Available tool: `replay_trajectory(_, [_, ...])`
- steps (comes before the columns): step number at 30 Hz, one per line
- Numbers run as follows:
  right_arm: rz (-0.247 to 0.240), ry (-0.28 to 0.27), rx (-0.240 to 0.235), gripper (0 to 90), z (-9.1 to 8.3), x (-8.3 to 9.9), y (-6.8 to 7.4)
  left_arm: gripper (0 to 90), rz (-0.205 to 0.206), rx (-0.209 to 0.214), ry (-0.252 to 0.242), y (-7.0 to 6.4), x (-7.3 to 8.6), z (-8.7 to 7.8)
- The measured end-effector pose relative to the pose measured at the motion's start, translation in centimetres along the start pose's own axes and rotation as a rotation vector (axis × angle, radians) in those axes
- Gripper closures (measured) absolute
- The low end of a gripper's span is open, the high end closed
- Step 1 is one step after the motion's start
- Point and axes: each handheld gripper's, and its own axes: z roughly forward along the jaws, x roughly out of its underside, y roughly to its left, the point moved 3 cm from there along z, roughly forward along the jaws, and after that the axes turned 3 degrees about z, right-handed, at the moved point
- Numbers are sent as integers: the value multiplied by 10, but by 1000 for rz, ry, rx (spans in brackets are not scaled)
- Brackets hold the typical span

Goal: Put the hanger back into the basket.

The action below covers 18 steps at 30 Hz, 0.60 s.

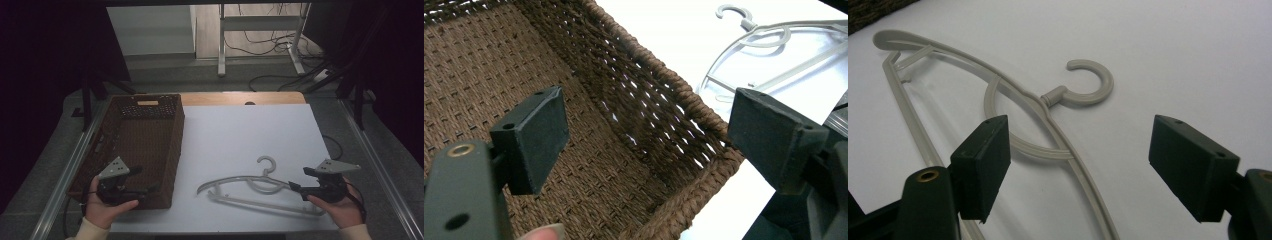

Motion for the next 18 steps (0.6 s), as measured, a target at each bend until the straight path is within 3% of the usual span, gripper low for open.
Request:
replay_trajectory(6, [2,31,28,246,2,0,-2,166,1,5,2,-1,-1,-1])
replay_trajectory(18, [1,61,18,251,6,1,-3,167,4,13,8,-2,-1,0])
